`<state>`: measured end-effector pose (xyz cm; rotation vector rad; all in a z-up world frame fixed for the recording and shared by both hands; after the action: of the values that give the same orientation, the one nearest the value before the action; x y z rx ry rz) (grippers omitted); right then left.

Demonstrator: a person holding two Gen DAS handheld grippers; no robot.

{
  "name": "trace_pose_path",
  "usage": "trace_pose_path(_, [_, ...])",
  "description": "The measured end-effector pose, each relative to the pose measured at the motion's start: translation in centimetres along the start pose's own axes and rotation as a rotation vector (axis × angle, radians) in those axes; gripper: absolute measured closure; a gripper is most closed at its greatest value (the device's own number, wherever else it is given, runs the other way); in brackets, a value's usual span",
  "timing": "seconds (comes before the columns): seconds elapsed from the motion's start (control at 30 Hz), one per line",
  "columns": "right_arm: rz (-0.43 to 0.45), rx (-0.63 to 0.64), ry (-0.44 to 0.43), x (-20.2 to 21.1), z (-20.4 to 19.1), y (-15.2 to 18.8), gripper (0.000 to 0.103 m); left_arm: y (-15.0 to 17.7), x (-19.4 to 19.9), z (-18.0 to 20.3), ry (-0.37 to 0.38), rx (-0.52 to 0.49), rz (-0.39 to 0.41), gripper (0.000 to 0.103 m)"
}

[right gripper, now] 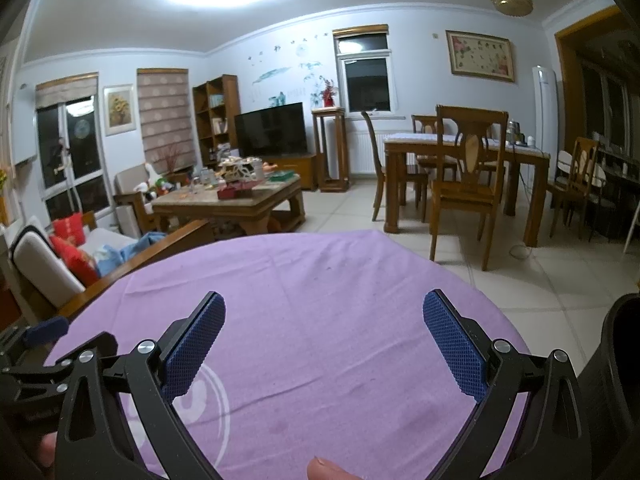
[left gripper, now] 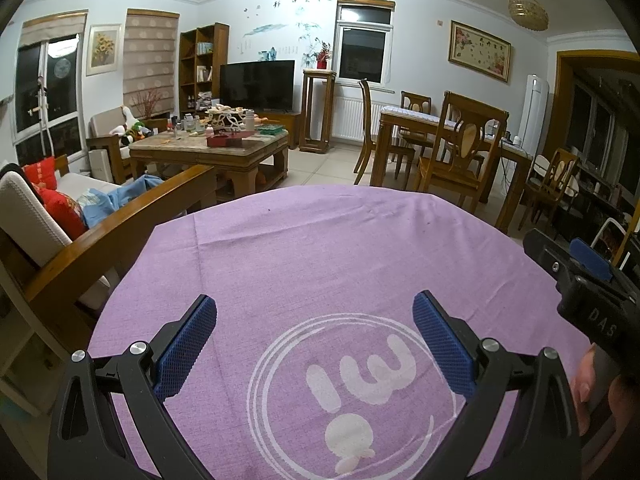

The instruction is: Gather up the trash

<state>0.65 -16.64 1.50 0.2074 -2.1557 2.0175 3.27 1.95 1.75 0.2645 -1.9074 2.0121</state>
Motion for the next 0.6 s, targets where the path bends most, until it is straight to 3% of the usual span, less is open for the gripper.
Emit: trace_pose_path(0.6, [0.000, 0.002, 0.000, -0.04, 0.20, -0.13, 0.005, -0.12, -0.02, 0.00, 0.000, 0.002, 0.001, 0.005])
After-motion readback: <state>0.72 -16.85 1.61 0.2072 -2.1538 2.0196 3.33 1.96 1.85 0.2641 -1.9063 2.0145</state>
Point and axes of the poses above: each gripper's, at about its wrist camera, not at the fingertips, and x roughly against the way its jaws point, z to its right, y to its underside, the point moved 1 cm from there along -x, roughly the way its jaws point, and after that the axes turned 11 degrees about z, right-handed, at the moved point
